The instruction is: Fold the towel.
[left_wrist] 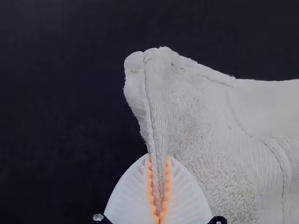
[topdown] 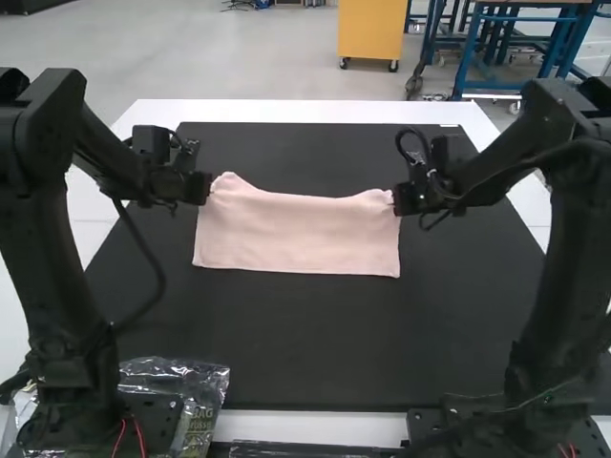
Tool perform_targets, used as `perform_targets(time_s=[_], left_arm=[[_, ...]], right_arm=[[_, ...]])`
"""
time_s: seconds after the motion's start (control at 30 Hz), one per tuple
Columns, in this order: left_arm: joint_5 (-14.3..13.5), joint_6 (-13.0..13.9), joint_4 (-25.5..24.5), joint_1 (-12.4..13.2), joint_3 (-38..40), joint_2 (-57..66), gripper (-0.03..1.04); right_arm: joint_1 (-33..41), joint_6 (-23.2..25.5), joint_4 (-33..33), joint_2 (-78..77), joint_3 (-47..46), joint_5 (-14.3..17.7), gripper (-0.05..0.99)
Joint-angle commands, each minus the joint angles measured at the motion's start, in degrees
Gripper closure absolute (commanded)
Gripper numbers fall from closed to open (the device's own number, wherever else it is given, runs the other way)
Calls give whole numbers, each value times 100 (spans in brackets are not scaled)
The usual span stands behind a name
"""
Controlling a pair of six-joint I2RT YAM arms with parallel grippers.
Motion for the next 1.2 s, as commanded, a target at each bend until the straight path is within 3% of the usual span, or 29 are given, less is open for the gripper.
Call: perform_targets(time_s=[0.0, 0.23, 0.8, 0.83, 0.93, 0.97, 1.0, 1.07, 1.1, 1.17], left_arm=[[83, 4, -120, 79, -216, -427, 99], [127, 39, -560, 79, -796, -1148, 99], [180, 224, -894, 185, -1886, -2036, 99], [162, 233, -850, 185, -1956, -2036, 99], [145, 338, -727, 194, -2229, -1992, 99], [136, 356, -665, 185, -2325, -1965, 93], [101, 364, -560, 194, -2422, -1948, 78], [48, 435, -411, 185, -2580, -1921, 29], [39, 496, -349, 194, -2615, -1930, 10], [39, 487, -226, 220, -2624, -1948, 4]], right_arm=[[-149, 95, -16, -447, -228, -125, 96], [-149, 157, -183, -1132, -843, -239, 96], [-88, 227, -253, -1888, -2091, -318, 95], [-79, 236, -218, -1870, -2144, -318, 93], [-53, 271, -218, -1730, -2258, -301, 57], [-44, 315, -218, -1660, -2293, -257, 41], [-44, 324, -218, -1589, -2302, -239, 27], [-53, 350, -253, -1493, -2302, -222, 7], [-70, 359, -253, -1484, -2302, -239, 2], [-70, 421, -262, -1484, -2284, -292, 2]])
